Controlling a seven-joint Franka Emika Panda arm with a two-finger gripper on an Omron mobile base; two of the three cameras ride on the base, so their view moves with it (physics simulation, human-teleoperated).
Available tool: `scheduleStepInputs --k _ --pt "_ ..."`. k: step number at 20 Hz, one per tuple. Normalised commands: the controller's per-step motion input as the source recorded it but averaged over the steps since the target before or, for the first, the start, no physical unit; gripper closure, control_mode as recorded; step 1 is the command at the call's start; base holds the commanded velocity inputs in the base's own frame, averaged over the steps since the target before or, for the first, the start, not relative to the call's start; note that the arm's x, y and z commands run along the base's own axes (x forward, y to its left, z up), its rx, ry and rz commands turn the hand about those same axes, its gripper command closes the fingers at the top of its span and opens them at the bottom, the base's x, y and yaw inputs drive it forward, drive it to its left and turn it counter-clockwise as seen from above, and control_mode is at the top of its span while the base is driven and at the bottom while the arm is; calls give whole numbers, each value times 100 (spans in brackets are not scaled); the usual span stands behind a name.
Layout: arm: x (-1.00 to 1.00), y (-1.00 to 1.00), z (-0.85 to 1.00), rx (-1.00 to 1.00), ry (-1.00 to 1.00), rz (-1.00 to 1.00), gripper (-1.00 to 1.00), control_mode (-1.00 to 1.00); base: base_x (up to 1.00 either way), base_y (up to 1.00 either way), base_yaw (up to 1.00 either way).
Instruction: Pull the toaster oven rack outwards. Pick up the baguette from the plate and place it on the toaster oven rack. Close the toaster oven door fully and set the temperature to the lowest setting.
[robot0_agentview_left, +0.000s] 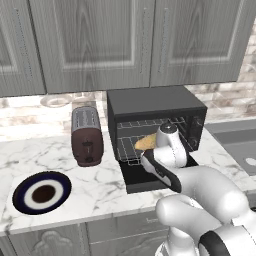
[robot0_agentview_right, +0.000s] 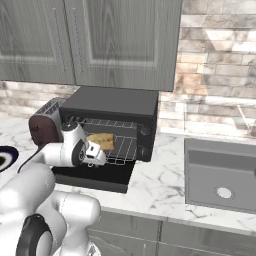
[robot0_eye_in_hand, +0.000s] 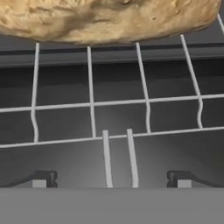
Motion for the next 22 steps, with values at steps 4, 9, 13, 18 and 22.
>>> scheduleStepInputs --k 4,9,13,18,22 --pt "9 0 0 1 -7 0 -100 -100 0 0 0" --pt "29 0 0 1 -4 0 -100 -100 0 0 0" --pt "27 0 -6 0 -1 0 -100 -100 0 0 0" --pt "6 0 -19 0 0 0 -100 -100 0 0 0" --pt "0 0 -25 0 0 0 -100 -100 0 0 0"
